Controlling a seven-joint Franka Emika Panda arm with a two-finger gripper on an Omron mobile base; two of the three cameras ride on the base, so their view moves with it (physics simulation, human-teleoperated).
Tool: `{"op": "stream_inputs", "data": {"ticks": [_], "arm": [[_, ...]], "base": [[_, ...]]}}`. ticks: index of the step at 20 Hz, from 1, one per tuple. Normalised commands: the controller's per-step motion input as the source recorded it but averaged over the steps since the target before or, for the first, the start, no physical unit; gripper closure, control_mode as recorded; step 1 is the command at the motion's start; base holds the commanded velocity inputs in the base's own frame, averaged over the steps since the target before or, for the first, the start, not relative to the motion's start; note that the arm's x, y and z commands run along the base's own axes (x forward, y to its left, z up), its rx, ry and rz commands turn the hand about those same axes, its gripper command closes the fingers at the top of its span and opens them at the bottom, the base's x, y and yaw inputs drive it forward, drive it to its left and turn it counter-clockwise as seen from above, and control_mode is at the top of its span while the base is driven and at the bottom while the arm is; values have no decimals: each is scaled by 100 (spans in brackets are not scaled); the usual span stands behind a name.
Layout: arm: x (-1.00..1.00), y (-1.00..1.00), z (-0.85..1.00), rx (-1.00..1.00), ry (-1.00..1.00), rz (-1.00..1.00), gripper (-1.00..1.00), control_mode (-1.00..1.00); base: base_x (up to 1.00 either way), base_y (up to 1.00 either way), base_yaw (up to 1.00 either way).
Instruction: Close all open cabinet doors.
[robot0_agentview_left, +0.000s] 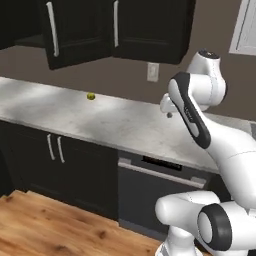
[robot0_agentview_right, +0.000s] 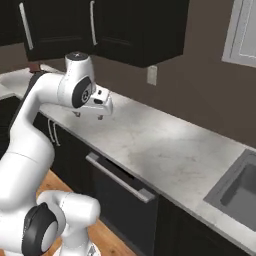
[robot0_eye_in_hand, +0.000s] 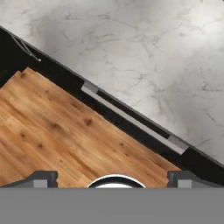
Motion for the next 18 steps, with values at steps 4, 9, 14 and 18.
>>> {"op": "stream_inputs", "data": {"ticks": [4, 9, 14, 18], "arm": [[0, 0, 0, 0, 0, 0, -100, 100], [0, 0, 0, 0, 0, 0, -100, 100], [0, 0, 0, 0, 0, 0, -100, 100], [0, 0, 0, 0, 0, 0, -100, 100]], "base": [[-3, 0, 57], [5, 12, 42], [12, 34, 32], [18, 50, 17]]}}
